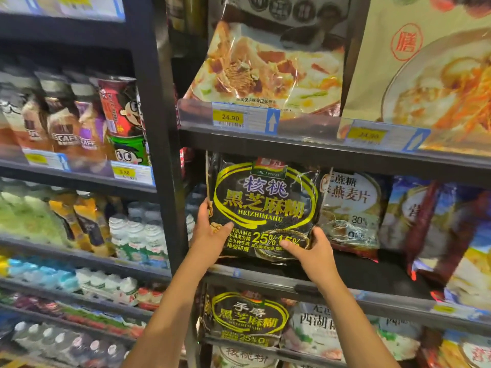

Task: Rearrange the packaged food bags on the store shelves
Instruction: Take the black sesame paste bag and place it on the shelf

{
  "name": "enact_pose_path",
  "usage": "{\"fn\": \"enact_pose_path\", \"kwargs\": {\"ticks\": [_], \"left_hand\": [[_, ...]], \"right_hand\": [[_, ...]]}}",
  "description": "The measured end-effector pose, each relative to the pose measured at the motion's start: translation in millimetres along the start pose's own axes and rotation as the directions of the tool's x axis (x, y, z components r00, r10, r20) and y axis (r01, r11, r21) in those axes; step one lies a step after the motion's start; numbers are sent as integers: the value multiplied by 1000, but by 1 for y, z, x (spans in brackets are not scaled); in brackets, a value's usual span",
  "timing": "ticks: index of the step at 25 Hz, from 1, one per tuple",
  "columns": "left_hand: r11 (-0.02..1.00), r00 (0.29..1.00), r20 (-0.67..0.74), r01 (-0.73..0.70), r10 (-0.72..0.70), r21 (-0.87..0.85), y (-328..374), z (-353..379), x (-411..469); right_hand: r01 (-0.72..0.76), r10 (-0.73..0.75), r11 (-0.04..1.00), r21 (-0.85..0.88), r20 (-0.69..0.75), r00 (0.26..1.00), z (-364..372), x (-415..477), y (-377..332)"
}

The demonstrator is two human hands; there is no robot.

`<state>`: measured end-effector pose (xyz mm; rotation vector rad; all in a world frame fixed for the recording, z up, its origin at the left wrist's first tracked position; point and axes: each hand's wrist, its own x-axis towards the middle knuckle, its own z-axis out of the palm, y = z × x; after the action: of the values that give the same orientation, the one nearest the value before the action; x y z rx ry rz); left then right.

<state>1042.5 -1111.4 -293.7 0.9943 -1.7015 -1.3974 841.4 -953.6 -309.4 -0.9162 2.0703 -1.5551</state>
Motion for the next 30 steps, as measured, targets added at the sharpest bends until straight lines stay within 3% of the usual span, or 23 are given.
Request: {"fn": "enact_pose_path", "kwargs": {"ticks": [3, 9, 12, 16, 23, 30], "left_hand": [[997, 998, -6, 66, -65, 36, -30, 3, 7], [968, 988, 49, 132, -145, 214, -23, 1, 3], [949, 983, 101, 116, -151, 292, -25, 2, 5], [895, 993, 38, 85, -113, 437, -24, 8, 7], [887, 994, -41, 105, -96, 450, -20, 13, 12], [912, 994, 27, 89, -108, 399, -25, 7, 12]], "right_hand": [[20, -23, 992, -126, -19, 1000, 5, -3, 9], [-3, 44, 942, -337, 114, 992, 8, 3, 7], [-25, 66, 902, -431, 80, 995, 12, 3, 8], [-39, 48, 882, -469, 8, 999, 15, 9, 7], [-66, 35, 826, -559, -66, 997, 24, 14, 3], [-108, 106, 809, -578, -38, 994, 16, 14, 15]]}}
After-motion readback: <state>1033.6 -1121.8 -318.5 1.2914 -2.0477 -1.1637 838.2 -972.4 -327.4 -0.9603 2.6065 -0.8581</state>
